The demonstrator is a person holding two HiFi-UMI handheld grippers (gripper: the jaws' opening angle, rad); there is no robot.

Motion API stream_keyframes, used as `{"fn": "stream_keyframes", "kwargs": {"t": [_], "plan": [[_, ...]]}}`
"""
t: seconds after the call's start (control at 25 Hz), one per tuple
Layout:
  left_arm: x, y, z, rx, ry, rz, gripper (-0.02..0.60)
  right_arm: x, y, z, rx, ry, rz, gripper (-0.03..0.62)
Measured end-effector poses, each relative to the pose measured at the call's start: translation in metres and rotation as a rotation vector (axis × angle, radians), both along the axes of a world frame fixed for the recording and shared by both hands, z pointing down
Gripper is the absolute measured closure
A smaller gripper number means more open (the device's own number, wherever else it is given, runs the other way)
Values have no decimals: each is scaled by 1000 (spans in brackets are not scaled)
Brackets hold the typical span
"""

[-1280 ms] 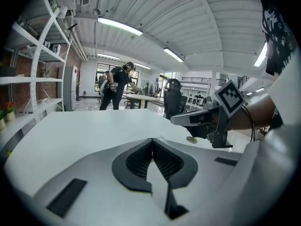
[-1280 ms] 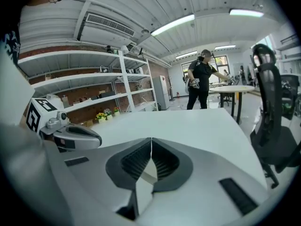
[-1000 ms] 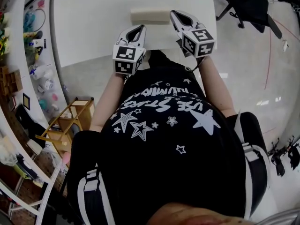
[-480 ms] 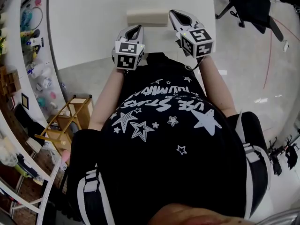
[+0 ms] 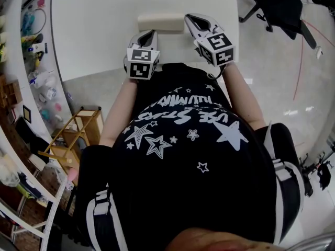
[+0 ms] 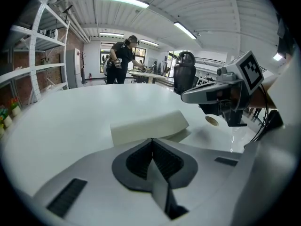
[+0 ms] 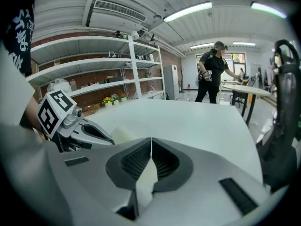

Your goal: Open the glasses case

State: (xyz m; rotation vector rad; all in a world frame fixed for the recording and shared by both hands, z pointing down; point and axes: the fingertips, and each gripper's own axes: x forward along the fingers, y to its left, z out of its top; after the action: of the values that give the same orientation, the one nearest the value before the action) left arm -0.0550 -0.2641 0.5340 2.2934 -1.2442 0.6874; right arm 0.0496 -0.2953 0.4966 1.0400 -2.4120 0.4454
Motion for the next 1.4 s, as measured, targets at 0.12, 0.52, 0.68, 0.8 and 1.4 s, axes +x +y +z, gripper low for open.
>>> {"fn": "stream_keyframes", "kwargs": {"t": [0.12, 0.52, 0.68, 0.8, 1.4], "plan": [[2, 0, 0, 3, -11, 11, 569, -3, 3, 1, 11, 24, -53, 585], [0, 1, 1, 4, -30, 1, 569, -32, 17, 8, 127, 195, -365, 424], [1, 1, 3, 5, -42, 9, 569, -37, 24, 23, 127, 270, -452, 347], [2, 1, 4, 1, -49, 16, 569, -40, 25, 33, 161, 347, -496, 326], [2, 1, 6, -50, -26, 32, 569, -43, 19, 45, 208, 486, -563, 321]]}}
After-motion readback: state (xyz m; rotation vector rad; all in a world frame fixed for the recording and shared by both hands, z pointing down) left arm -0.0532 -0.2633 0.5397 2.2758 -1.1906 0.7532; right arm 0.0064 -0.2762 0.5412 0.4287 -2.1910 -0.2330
